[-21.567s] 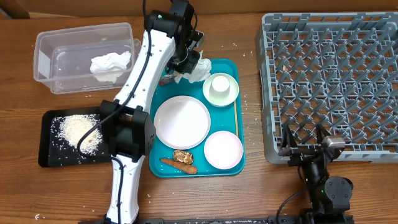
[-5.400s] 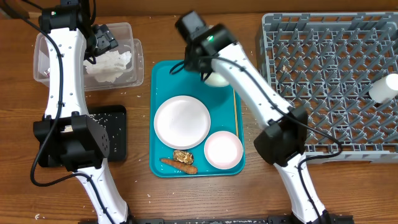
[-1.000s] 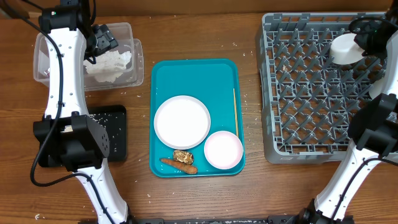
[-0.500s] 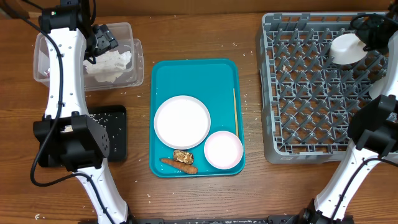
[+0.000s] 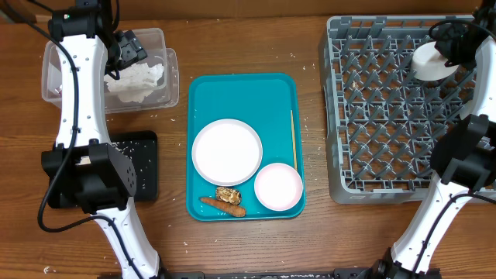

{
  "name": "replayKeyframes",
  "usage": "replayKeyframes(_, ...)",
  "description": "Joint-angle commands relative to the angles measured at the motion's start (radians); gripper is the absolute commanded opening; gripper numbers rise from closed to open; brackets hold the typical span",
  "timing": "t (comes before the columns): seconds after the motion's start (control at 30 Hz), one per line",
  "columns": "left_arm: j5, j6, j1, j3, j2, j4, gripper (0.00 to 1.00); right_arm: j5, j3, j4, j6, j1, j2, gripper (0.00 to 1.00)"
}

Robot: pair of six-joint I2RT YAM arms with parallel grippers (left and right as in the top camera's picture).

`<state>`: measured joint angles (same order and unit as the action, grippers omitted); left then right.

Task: Sort waste into correct bins and load items into the dishwasher
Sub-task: 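Adjust the bowl upright in the rack with the right gripper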

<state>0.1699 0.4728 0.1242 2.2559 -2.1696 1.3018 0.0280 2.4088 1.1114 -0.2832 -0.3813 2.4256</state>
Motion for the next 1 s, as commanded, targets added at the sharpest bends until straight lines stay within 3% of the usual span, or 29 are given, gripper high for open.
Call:
replayKeyframes(0.0,0.017,0.014,-0.007,-0.003,-0.014,-0.001,1.0,-0.078,-0.005,0.009,0.002,-0.002,0.004,0.04)
replayKeyframes(0.6,0.017,0.014,-0.007,-0.003,-0.014,-0.001,1.0,-0.229,0.167,0.178,-0.002,-0.001,-0.055,0.04)
replayKeyframes(0.83,0.017,0.014,-0.007,-0.003,-0.014,-0.001,1.0,-0.037,0.261,0.277,0.0,0.029,-0.077,0.04)
replayKeyframes(0.97,0.017,0.014,-0.007,-0.003,-0.014,-0.001,1.0,0.194,0.313,0.348,0.047,0.08,-0.119,0.11)
